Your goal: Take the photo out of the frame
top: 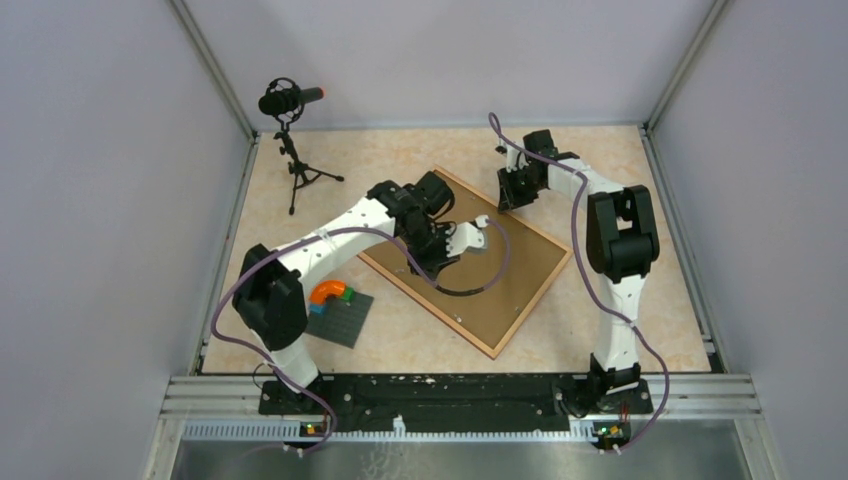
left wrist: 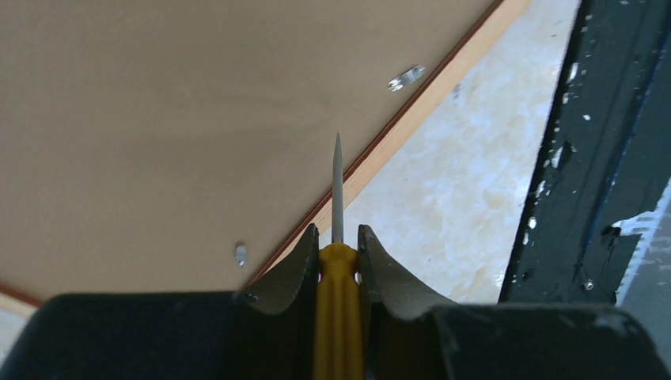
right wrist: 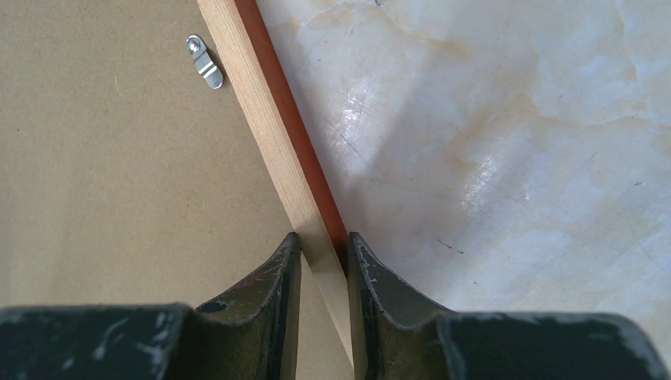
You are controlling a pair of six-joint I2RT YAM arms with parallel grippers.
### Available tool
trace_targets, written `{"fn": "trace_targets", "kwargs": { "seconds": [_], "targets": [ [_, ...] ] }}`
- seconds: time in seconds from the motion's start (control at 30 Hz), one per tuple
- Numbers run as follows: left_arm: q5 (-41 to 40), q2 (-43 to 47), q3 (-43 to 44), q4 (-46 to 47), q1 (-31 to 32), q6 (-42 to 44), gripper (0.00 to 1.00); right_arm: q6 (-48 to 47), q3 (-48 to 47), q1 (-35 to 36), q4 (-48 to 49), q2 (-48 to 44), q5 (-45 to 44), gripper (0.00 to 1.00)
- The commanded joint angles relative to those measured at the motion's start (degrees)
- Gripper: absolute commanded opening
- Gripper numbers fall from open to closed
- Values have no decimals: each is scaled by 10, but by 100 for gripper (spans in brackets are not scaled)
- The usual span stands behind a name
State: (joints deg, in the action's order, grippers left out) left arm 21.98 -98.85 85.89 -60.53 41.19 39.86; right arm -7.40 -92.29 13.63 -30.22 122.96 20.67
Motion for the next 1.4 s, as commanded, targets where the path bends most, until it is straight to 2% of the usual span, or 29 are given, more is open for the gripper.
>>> {"fn": "trace_targets", "kwargs": {
  "seconds": [0.0,0.27,0.57,1.03,1.37],
  "targets": [
    [39,22,-6,6,30,23,0,9,22,8,-71,5,-10,0],
    [33,3,-12,17,83,51,0,9,26,8,-73,2,-11,0],
    [38,-3,-24,2,107,89,0,9,38,8,-67,-1,-11,0],
    [9,-35,-13,19,125,88,0,10,40,8,-63,-1,-8,0],
    [-7,-50,0,60,127,44,0,10,46,8,-63,0,-6,0]
  ]
}}
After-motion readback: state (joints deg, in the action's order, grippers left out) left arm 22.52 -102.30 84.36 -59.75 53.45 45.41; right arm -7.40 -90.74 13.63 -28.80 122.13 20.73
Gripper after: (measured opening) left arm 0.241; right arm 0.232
